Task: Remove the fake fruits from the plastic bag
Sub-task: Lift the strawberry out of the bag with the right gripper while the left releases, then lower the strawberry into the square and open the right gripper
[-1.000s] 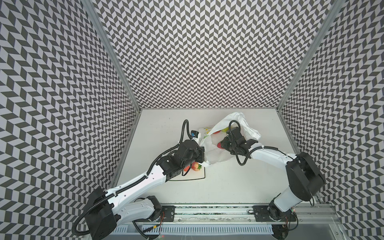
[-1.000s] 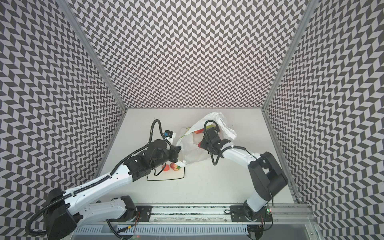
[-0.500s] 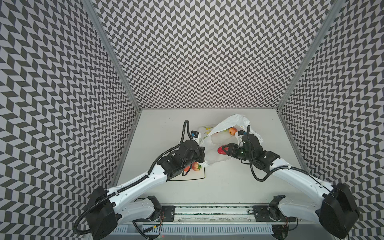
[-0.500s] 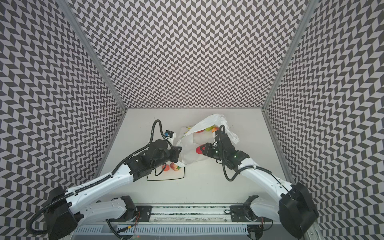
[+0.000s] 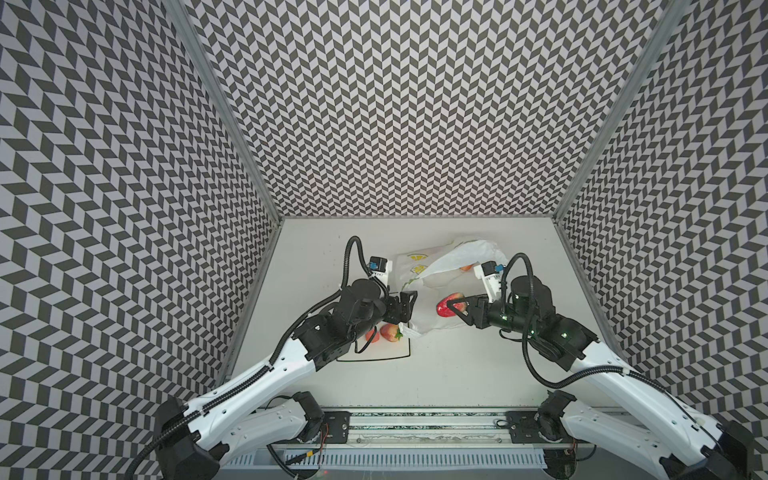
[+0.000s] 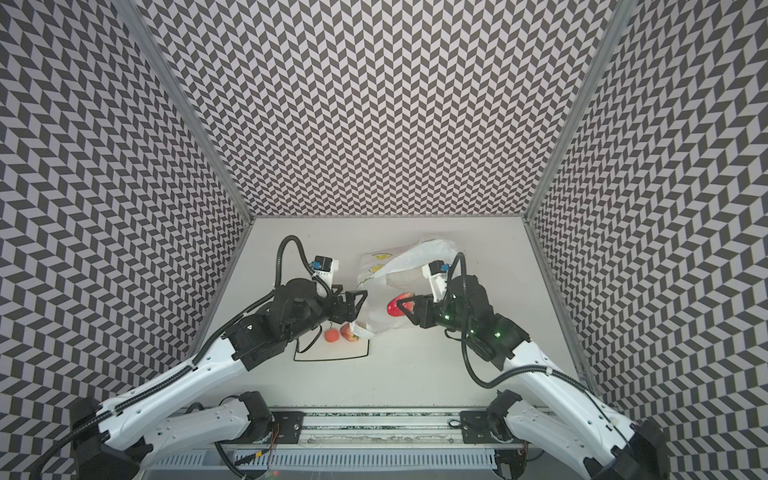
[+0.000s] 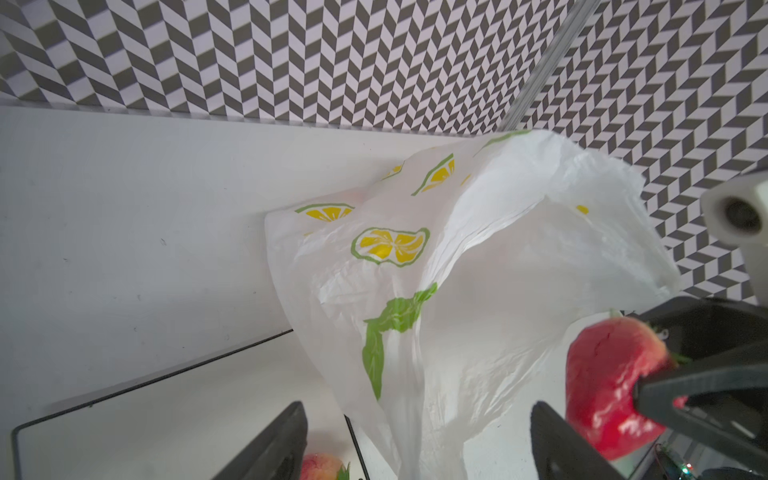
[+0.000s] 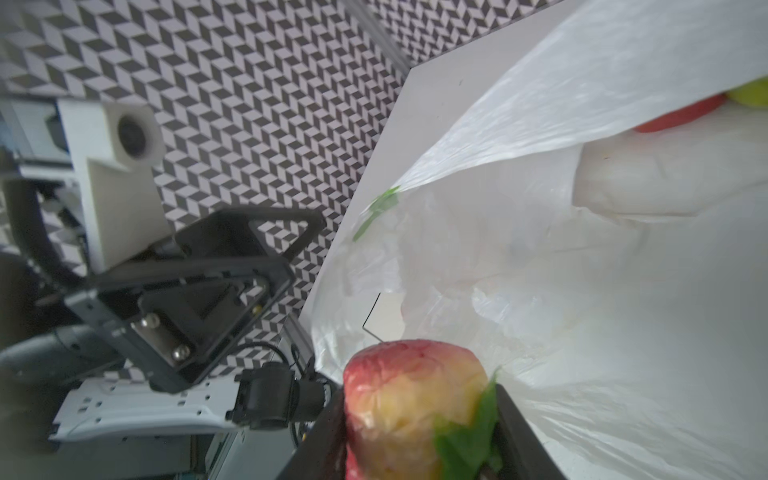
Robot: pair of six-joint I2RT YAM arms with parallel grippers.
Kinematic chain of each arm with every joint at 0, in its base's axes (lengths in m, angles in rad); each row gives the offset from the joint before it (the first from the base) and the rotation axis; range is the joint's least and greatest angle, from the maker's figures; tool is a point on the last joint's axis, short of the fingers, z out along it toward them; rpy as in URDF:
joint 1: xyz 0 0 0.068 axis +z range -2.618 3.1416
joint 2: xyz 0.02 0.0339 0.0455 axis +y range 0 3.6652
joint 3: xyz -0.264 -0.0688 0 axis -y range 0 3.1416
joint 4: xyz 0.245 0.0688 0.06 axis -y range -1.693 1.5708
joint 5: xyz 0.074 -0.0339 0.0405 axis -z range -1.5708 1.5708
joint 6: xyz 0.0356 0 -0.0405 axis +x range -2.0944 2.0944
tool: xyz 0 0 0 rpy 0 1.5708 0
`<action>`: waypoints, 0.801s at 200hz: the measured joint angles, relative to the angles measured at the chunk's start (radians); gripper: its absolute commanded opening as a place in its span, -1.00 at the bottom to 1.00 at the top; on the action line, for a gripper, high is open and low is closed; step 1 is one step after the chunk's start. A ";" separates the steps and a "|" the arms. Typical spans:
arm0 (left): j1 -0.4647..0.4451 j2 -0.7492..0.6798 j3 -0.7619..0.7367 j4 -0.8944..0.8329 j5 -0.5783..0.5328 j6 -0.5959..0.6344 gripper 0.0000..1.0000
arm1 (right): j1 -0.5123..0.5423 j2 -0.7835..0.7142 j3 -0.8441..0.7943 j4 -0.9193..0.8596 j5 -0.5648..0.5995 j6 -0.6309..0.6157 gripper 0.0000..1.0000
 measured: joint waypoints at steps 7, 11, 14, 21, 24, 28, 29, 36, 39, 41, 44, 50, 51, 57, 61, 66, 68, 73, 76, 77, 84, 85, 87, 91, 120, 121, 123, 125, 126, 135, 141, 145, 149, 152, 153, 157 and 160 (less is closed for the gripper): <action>0.005 -0.017 0.022 -0.017 -0.019 -0.008 0.69 | 0.043 0.002 0.016 -0.005 0.013 -0.018 -0.22; 0.010 -0.027 0.037 -0.029 -0.031 -0.012 0.68 | 0.066 0.002 0.025 -0.005 0.020 -0.025 -0.22; 0.015 -0.034 0.047 -0.038 -0.040 -0.017 0.67 | 0.092 0.006 0.035 -0.005 0.027 -0.035 -0.22; 0.031 -0.048 0.069 -0.056 -0.060 -0.027 0.66 | 0.143 0.016 0.056 -0.005 0.044 -0.050 -0.22; 0.039 -0.054 0.079 -0.064 -0.071 -0.028 0.65 | 0.162 0.020 0.066 -0.004 0.051 -0.055 -0.22; 0.058 -0.063 0.093 -0.077 -0.082 -0.037 0.65 | 0.195 0.032 0.080 -0.001 0.064 -0.066 -0.22; 0.061 -0.064 0.095 -0.080 -0.085 -0.037 0.65 | 0.201 0.034 0.083 0.000 0.065 -0.066 -0.22; 0.096 -0.077 0.117 -0.105 -0.107 -0.047 0.64 | 0.248 0.059 0.108 0.008 0.084 -0.081 -0.22; 0.115 -0.084 0.127 -0.117 -0.120 -0.052 0.63 | 0.269 0.074 0.121 0.013 0.095 -0.089 -0.22; 0.129 -0.087 0.133 -0.125 -0.126 -0.056 0.63 | 0.284 0.085 0.128 0.016 0.100 -0.092 -0.22; 0.144 -0.093 0.140 -0.134 -0.135 -0.058 0.63 | 0.300 0.096 0.139 0.020 0.110 -0.097 -0.22; 0.180 -0.105 0.153 -0.152 -0.154 -0.066 0.62 | 0.335 0.130 0.162 0.029 0.122 -0.108 -0.22; 0.185 -0.106 0.154 -0.155 -0.157 -0.067 0.62 | 0.339 0.134 0.164 0.030 0.125 -0.109 -0.22; 0.222 -0.120 0.163 -0.175 -0.177 -0.074 0.62 | 0.372 0.168 0.186 0.038 0.141 -0.121 -0.22; 0.249 -0.133 0.167 -0.189 -0.192 -0.079 0.62 | 0.393 0.196 0.200 0.044 0.151 -0.130 -0.22; 0.277 -0.148 0.171 -0.208 -0.207 -0.082 0.61 | 0.417 0.231 0.217 0.052 0.165 -0.138 -0.22; 0.286 -0.152 0.172 -0.212 -0.211 -0.083 0.61 | 0.423 0.240 0.222 0.054 0.168 -0.140 -0.22; 0.314 -0.167 0.174 -0.229 -0.226 -0.087 0.61 | 0.444 0.276 0.237 0.063 0.179 -0.149 -0.22; 0.331 -0.176 0.175 -0.237 -0.233 -0.088 0.60 | 0.454 0.294 0.246 0.065 0.184 -0.153 -0.22; 0.334 -0.178 0.175 -0.238 -0.235 -0.088 0.60 | 0.456 0.298 0.248 0.066 0.187 -0.154 -0.22; 0.369 -0.200 0.177 -0.258 -0.255 -0.092 0.60 | 0.479 0.351 0.272 0.073 0.200 -0.163 -0.22; 0.372 -0.202 0.177 -0.260 -0.257 -0.093 0.60 | 0.481 0.357 0.275 0.074 0.200 -0.164 -0.23; 0.380 -0.209 0.178 -0.266 -0.262 -0.095 0.59 | 0.486 0.372 0.283 0.074 0.206 -0.166 -0.23; 0.395 -0.220 0.180 -0.277 -0.273 -0.095 0.59 | 0.496 0.402 0.298 0.077 0.213 -0.171 -0.23; 0.434 -0.268 0.224 -0.340 -0.343 -0.104 0.58 | 0.535 0.624 0.443 0.074 0.261 -0.182 -0.23; 0.434 -0.269 0.225 -0.341 -0.344 -0.105 0.58 | 0.537 0.635 0.451 0.071 0.262 -0.182 -0.23; 0.434 -0.271 0.228 -0.344 -0.349 -0.105 0.58 | 0.538 0.649 0.462 0.068 0.267 -0.181 -0.23; 0.434 -0.274 0.232 -0.346 -0.354 -0.105 0.58 | 0.538 0.666 0.475 0.064 0.270 -0.181 -0.23; 0.434 -0.275 0.233 -0.347 -0.356 -0.105 0.58 | 0.538 0.671 0.479 0.063 0.271 -0.181 -0.23; 0.434 -0.283 0.243 -0.357 -0.372 -0.106 0.57 | 0.540 0.736 0.536 0.044 0.286 -0.179 -0.23; 0.434 -0.289 0.245 -0.363 -0.382 -0.108 0.57 | 0.540 0.781 0.575 0.034 0.296 -0.176 -0.23; 0.434 -0.293 0.245 -0.368 -0.387 -0.109 0.58 | 0.540 0.810 0.601 0.025 0.305 -0.176 -0.23; 0.434 -0.295 0.245 -0.374 -0.392 -0.110 0.57 | 0.540 0.836 0.627 0.016 0.313 -0.173 -0.23; 0.434 -0.298 0.245 -0.378 -0.395 -0.111 0.57 | 0.540 0.856 0.643 0.011 0.320 -0.172 -0.23; 0.434 -0.298 0.245 -0.380 -0.396 -0.112 0.57 | 0.540 0.864 0.652 0.008 0.322 -0.171 -0.23; 0.434 -0.300 0.245 -0.387 -0.398 -0.114 0.57 | 0.539 0.890 0.676 0.000 0.331 -0.170 -0.23; 0.434 -0.302 0.245 -0.391 -0.400 -0.117 0.57 | 0.539 0.910 0.696 -0.008 0.337 -0.168 -0.23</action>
